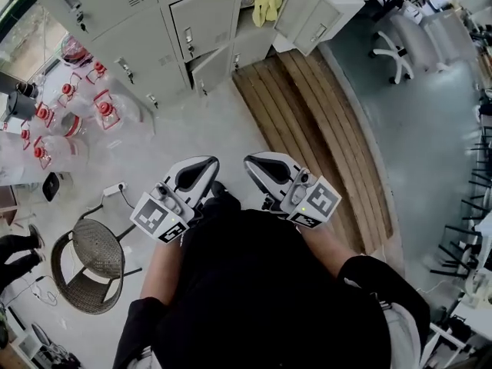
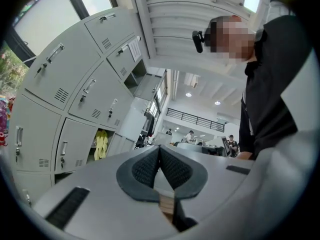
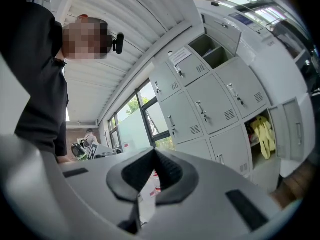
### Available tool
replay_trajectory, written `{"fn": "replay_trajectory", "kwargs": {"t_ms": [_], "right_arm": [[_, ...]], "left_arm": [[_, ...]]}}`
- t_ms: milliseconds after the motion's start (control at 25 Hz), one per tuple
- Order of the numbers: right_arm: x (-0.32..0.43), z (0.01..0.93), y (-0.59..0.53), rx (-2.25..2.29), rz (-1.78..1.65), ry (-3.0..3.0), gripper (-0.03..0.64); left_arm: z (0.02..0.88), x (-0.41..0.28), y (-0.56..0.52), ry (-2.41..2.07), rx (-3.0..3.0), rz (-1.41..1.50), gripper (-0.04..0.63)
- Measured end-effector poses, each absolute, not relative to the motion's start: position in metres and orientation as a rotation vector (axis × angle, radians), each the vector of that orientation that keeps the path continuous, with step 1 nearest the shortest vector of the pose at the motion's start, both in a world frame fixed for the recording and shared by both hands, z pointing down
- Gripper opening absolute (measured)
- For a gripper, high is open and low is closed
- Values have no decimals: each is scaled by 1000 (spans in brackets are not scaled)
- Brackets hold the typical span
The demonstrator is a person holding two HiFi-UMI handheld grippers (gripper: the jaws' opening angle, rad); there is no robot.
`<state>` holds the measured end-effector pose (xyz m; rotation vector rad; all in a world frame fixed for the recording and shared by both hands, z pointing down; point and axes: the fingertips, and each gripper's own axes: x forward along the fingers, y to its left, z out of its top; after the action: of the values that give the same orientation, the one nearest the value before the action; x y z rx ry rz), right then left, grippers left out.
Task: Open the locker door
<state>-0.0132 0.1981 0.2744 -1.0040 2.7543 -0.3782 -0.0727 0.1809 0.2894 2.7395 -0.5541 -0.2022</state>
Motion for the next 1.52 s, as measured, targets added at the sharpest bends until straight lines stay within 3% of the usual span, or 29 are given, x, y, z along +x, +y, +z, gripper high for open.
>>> {"fn": "replay_trajectory", "kwargs": {"t_ms": [800, 1520], "right_arm": [[-41, 280, 101, -1043, -402, 2847, 11], [-3, 286, 23, -891, -402, 2860, 11]], "left_arm": [[304, -96, 105, -522, 2661, -274, 11], [309, -56, 38, -662, 2670, -215, 11]]}}
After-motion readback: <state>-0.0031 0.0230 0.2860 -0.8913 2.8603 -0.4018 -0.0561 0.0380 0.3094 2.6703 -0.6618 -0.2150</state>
